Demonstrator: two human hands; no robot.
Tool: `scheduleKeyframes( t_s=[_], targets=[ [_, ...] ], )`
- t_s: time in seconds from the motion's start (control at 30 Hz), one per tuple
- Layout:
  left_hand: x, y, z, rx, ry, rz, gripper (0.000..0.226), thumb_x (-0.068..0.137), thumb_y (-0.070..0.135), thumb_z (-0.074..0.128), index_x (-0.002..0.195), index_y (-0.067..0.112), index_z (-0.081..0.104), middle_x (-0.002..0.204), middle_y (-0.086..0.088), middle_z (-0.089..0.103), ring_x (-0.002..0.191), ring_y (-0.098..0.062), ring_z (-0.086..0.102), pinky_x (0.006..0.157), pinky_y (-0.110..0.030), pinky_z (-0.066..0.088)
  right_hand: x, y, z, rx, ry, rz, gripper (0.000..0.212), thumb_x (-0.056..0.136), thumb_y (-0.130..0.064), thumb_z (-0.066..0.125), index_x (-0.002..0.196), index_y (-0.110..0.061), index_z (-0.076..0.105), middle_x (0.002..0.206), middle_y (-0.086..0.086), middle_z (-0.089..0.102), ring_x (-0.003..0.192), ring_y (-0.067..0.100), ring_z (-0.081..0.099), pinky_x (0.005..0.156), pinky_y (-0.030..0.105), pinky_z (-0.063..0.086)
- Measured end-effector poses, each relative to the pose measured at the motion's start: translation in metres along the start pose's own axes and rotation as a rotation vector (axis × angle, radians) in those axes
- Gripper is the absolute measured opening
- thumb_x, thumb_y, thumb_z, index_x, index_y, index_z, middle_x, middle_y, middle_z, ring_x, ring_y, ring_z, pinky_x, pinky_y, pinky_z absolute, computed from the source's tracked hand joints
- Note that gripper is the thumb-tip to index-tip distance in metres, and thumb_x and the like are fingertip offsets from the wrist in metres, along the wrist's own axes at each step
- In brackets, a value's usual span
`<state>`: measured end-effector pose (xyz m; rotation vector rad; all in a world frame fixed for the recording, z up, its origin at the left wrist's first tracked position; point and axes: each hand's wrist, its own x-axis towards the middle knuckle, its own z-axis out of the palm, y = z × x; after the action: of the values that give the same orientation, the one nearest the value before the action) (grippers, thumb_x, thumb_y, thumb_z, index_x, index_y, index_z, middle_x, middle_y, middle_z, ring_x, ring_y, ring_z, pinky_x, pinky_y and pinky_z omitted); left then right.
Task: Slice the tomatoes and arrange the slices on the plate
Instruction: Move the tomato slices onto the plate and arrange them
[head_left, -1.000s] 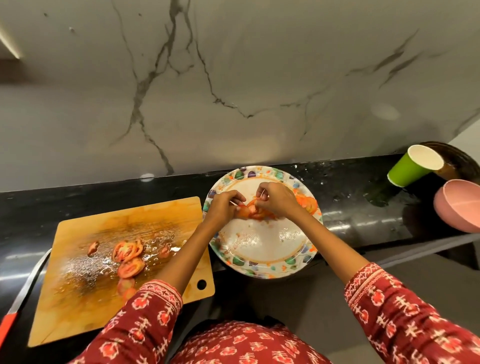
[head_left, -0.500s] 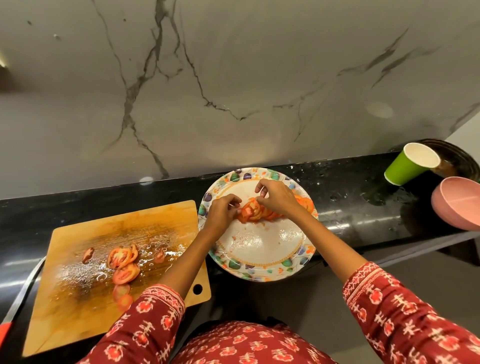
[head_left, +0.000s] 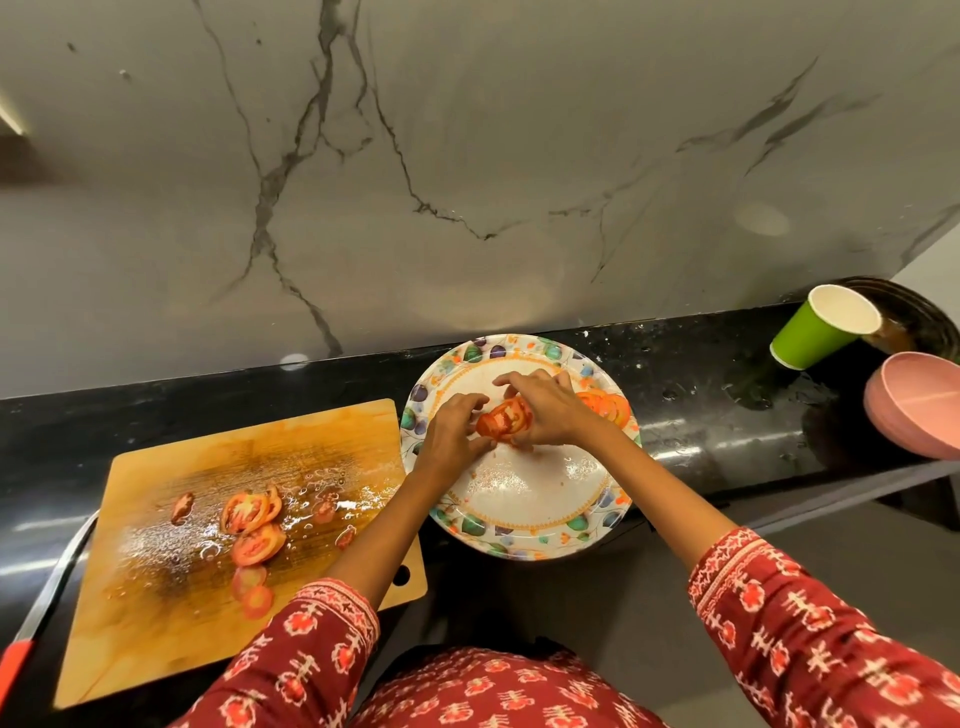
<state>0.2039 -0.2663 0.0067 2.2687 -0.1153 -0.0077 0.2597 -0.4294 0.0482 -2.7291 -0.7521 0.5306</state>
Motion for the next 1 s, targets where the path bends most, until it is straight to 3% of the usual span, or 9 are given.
scheduleKeyframes(
  t_s=[0.2, 0.47, 0.77, 0.9, 1.0],
  targets=[
    [-0.002, 0.003, 0.001, -0.022, 0.016, 0.02, 0.054, 0.076, 0.01, 0.072, 0.125, 0.005, 0.05, 0.123, -0.014, 0.052, 0.107, -0.021, 0.056, 0.086, -0.021, 0.047, -0.004, 0.002, 0.003, -0.058, 0.06, -0.033, 0.078, 0.075, -0.048, 0.071, 0.138, -0.025, 0.031, 0.128, 0.001, 0.053, 0.12, 0.02, 0.04, 0.095, 0.036, 0.025],
    [-0.008, -0.003, -0.008, -0.092, 0.011, -0.033, 0.06, 0.073, 0.002, 0.073, 0.128, 0.008, 0.049, 0.128, -0.011, 0.05, 0.108, -0.018, 0.054, 0.086, -0.02, 0.048, -0.011, 0.003, -0.001, 0.052, 0.082, 0.01, 0.087, 0.071, -0.046, 0.075, 0.141, -0.026, 0.027, 0.137, 0.002, 0.047, 0.128, 0.021, 0.035, 0.099, 0.038, 0.024],
    [-0.042, -0.024, -0.046, -0.062, 0.171, -0.066, 0.045, 0.08, 0.001, 0.067, 0.122, 0.01, 0.054, 0.117, -0.007, 0.056, 0.103, -0.016, 0.056, 0.082, -0.021, 0.051, -0.015, -0.031, 0.02, 0.122, 0.393, 0.081, 0.051, 0.084, -0.028, 0.064, 0.131, -0.018, 0.046, 0.132, 0.004, 0.052, 0.123, 0.024, 0.042, 0.098, 0.041, 0.032],
    [-0.076, -0.044, -0.076, -0.039, 0.254, -0.095, 0.038, 0.084, 0.003, 0.062, 0.12, 0.008, 0.055, 0.117, -0.007, 0.057, 0.103, -0.013, 0.055, 0.075, -0.015, 0.048, -0.011, -0.07, 0.033, 0.143, 0.401, -0.023, 0.041, 0.086, -0.021, 0.062, 0.125, -0.013, 0.051, 0.124, 0.006, 0.057, 0.116, 0.024, 0.047, 0.096, 0.04, 0.037],
    [-0.105, -0.064, -0.099, -0.042, 0.318, -0.113, 0.038, 0.084, 0.004, 0.063, 0.12, 0.009, 0.055, 0.116, -0.008, 0.058, 0.104, -0.017, 0.056, 0.085, -0.027, 0.051, -0.007, -0.1, 0.048, 0.146, 0.395, -0.1, 0.035, 0.087, -0.019, 0.061, 0.12, -0.009, 0.054, 0.119, 0.009, 0.06, 0.111, 0.026, 0.051, 0.093, 0.04, 0.042]
  ],
)
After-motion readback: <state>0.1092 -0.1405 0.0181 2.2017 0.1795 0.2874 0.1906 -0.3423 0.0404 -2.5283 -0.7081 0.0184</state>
